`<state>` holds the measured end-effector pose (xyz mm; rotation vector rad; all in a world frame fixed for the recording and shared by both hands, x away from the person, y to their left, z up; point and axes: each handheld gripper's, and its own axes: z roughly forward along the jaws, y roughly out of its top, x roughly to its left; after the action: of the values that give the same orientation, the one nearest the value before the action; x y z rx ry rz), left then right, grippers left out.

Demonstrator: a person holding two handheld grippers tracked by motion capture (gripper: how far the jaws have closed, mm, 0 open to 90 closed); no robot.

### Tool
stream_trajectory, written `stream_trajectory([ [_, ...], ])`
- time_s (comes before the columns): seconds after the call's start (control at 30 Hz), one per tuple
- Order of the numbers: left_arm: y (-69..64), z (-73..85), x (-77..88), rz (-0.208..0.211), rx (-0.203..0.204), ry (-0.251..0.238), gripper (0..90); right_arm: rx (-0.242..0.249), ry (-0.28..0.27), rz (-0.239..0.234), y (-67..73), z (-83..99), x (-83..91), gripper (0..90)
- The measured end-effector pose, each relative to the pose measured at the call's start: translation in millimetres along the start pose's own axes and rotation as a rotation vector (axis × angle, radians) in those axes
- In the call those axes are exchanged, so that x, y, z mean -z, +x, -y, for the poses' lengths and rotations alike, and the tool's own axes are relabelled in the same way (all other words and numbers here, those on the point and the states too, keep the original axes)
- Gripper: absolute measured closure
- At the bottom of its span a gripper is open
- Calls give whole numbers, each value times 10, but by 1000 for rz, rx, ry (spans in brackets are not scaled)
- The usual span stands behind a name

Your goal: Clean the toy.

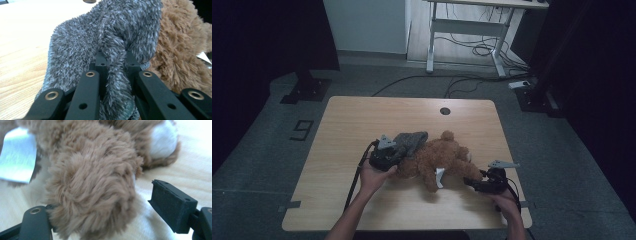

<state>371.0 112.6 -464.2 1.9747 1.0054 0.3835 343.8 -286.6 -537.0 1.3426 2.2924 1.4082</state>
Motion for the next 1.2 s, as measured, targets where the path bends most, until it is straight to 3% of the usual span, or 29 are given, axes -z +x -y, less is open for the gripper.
stream_trajectory([
  [0.27, 17, -23, -41, -13, 19, 1, 784, 68, 46, -32, 90, 17, -23, 216],
  [0.47, 10, 1, -23, -10, 19, -6, 783, 77, 3, -55, 132, -42, 94, 188],
  [0.7, -41, 84, 47, -1, 10, -22, 782, 69, -68, -35, 164, -139, 217, 188],
  [1.0, -116, 268, 171, 33, 18, -38, 782, 124, -61, -45, 442, -355, -180, 205],
  [1.13, -141, 338, 227, 42, 13, -37, 780, 148, -42, -55, 529, -390, -354, 332],
  [1.17, -143, 358, 240, 52, 19, -38, 780, 147, -42, -63, 531, -373, -368, 395],
  [1.2, -145, 377, 252, 69, 25, -39, 780, 147, -42, -63, 531, -373, -368, 395],
])
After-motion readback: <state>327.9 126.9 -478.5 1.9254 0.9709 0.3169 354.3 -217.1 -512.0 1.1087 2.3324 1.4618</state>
